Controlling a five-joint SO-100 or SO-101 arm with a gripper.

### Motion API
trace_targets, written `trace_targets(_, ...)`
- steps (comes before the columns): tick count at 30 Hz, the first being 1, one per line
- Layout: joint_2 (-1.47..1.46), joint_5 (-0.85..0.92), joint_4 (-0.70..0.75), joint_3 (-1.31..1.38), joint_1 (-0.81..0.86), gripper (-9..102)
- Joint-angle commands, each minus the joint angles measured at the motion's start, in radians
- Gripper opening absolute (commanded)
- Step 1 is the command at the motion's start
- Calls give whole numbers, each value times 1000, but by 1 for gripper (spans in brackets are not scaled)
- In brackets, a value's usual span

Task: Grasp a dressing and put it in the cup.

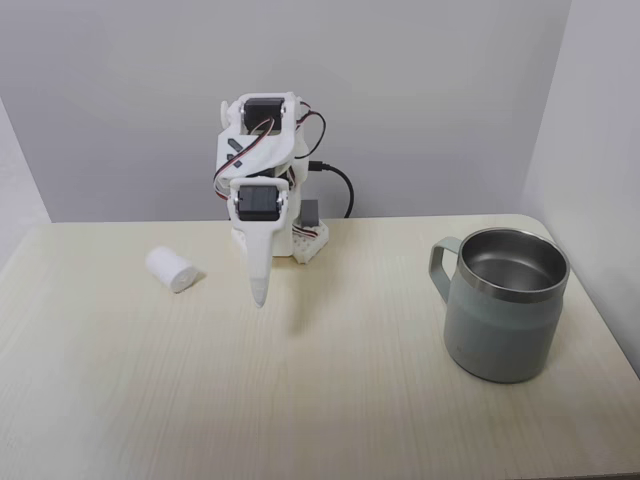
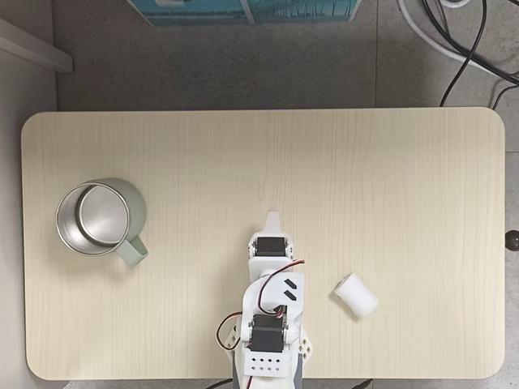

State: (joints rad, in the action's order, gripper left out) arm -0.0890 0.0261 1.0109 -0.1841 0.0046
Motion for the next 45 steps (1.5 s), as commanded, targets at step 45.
trace_targets(45, 861, 413, 792, -1259, 534, 12)
